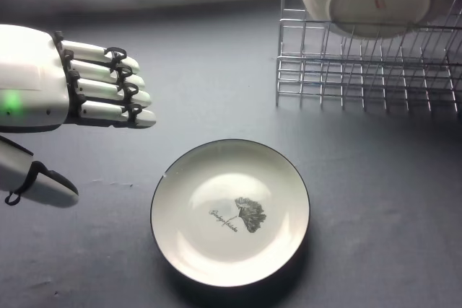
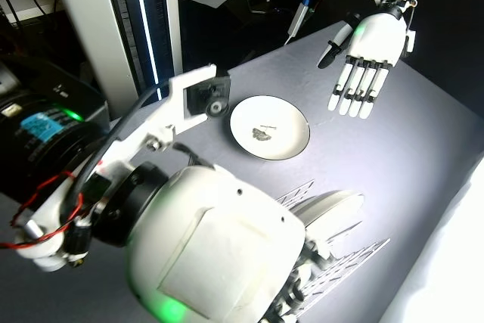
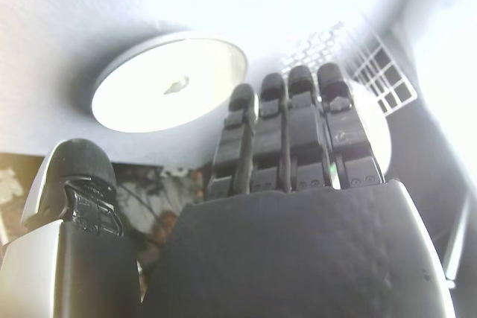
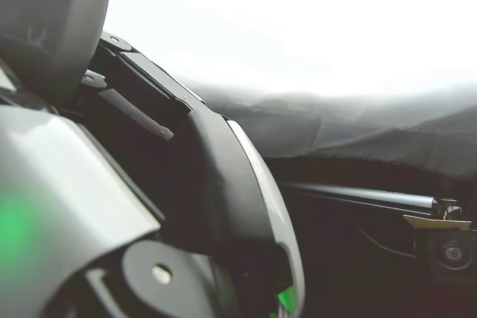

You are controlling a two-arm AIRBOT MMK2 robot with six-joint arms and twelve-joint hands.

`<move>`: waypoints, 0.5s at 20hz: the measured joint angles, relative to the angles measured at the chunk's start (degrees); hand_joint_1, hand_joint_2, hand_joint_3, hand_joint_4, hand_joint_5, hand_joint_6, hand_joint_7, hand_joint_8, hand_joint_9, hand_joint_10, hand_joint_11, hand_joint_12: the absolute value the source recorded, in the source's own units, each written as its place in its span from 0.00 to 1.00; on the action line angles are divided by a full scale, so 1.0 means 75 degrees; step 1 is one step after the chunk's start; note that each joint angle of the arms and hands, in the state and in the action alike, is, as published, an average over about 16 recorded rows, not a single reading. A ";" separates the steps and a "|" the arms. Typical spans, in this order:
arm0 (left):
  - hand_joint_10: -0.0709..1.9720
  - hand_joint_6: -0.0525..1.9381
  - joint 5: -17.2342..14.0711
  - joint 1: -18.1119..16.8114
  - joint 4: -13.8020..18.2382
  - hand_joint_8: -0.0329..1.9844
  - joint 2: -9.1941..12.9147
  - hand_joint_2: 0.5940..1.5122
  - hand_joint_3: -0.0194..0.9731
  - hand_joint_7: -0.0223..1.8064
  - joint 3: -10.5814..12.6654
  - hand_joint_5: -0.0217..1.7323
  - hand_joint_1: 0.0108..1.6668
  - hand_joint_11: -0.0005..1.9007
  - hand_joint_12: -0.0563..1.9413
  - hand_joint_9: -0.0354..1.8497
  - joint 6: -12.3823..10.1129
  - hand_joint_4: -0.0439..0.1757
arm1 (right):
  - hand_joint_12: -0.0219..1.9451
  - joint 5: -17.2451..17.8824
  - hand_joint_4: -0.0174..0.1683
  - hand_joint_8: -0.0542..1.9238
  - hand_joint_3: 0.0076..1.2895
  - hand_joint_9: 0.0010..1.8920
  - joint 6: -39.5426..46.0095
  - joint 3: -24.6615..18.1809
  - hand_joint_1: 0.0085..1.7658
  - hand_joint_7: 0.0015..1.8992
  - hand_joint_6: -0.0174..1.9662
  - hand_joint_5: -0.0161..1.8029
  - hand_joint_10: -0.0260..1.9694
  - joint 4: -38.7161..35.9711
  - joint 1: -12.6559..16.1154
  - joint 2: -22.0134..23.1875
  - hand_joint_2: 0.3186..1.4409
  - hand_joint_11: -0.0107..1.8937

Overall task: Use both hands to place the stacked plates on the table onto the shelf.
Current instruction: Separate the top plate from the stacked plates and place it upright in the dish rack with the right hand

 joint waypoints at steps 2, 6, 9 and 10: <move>0.04 0.04 -0.0161 0.0018 -0.0036 0.02 -0.0012 0.64 0.02 0.09 0.0037 0.08 0.01 0.01 0.16 0.08 -0.0107 0.20 | 0.73 0.0094 0.03 0.48 0.01 0.49 -0.0012 0.0005 0.77 0.54 0.49 0.50 0.58 -0.0010 -0.0201 0.0017 0.65 0.35; 0.04 0.04 -0.0511 0.0057 -0.0114 0.02 -0.0047 0.64 0.02 0.08 0.0120 0.08 0.01 0.01 0.16 0.08 -0.0327 0.20 | 0.74 0.0317 0.04 0.48 0.01 0.49 -0.0020 -0.0037 0.77 0.55 0.48 0.51 0.58 -0.0014 -0.0584 0.0051 0.65 0.35; 0.04 0.04 -0.0806 0.0107 -0.0130 0.02 -0.0079 0.64 0.02 0.09 0.0183 0.08 0.01 0.01 0.17 0.08 -0.0490 0.20 | 0.74 0.0491 0.04 0.47 0.01 0.50 -0.0019 -0.0081 0.77 0.55 0.47 0.51 0.58 -0.0012 -0.0830 0.0072 0.65 0.35; 0.04 0.04 -0.0907 0.0129 -0.0134 0.02 -0.0092 0.64 0.02 0.09 0.0204 0.08 0.01 0.01 0.17 0.08 -0.0548 0.20 | 0.74 0.0539 0.04 0.47 0.01 0.50 -0.0019 -0.0091 0.77 0.55 0.47 0.51 0.58 -0.0012 -0.0898 0.0078 0.65 0.35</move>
